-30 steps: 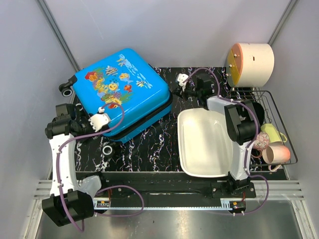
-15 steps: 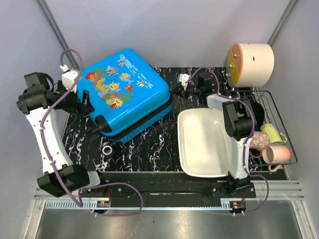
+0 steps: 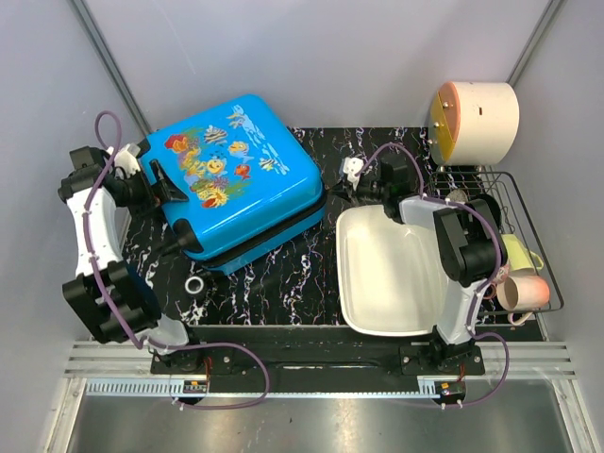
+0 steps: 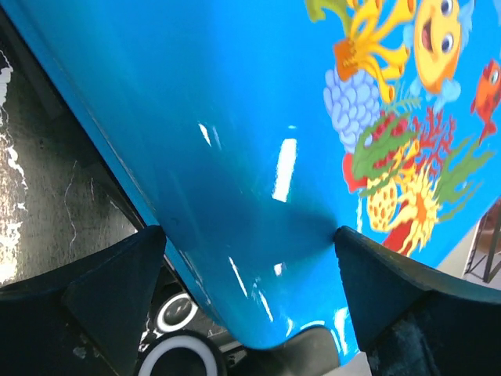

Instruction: Open, take out, and arrange the luggage

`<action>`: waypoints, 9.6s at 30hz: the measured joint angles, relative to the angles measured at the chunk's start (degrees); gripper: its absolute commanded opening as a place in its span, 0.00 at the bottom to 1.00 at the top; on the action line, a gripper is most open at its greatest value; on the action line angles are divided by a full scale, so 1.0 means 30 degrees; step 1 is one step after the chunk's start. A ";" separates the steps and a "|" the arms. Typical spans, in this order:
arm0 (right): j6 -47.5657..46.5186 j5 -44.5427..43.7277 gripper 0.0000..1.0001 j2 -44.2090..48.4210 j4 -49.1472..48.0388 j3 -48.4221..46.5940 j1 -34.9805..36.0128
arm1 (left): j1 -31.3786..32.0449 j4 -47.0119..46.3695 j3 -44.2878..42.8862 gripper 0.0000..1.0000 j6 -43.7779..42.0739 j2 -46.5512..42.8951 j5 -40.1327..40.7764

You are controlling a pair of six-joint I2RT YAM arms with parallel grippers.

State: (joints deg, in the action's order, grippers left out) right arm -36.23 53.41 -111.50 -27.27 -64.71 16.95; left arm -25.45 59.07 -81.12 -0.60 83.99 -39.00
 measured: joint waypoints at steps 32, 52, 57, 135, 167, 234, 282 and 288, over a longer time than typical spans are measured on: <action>0.2601 -0.1348 0.00 0.0670 0.6564 -0.2681 0.1588 | -0.0109 -0.4444 -0.6564 0.99 0.3570 0.2652 0.1661; 0.2871 -0.1967 0.00 0.1042 0.4255 -0.1311 0.1770 | -0.1902 -1.0047 0.3534 0.98 1.4775 -0.2025 0.4524; 0.2375 -0.1982 0.00 0.1078 0.4342 -0.1311 0.1800 | -0.1894 -1.0972 0.3956 0.93 1.6138 -0.0911 0.4750; 0.1552 -0.3570 0.00 -0.7898 0.7191 -1.4834 0.0131 | -0.1923 -0.3060 -0.8349 0.00 0.9836 0.9493 0.4867; 1.8433 -0.3738 0.47 -0.8692 0.7861 -1.7172 -0.2120 | -0.0976 -0.4765 -0.8612 0.99 -0.0852 0.3060 0.1020; 3.4818 -0.2295 0.00 -1.1074 -0.4452 -1.0746 -0.0605 | 0.0597 -0.3147 -0.2382 0.99 -0.4160 -0.1836 0.1224; 2.2877 -0.3082 0.50 -1.1548 0.2164 -1.6546 -0.0379 | -0.1421 -0.6105 0.3563 0.71 0.1829 0.3628 0.3614; 2.2338 -0.2907 0.48 -0.8065 0.0233 -1.0018 -0.0525 | -0.0867 -0.6047 0.0831 0.71 0.0634 0.5661 0.4218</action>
State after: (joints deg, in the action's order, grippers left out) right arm 30.79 44.69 -135.70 -26.57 -94.76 15.38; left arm -28.05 40.93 -78.63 1.30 100.97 -26.35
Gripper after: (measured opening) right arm 0.487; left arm 0.707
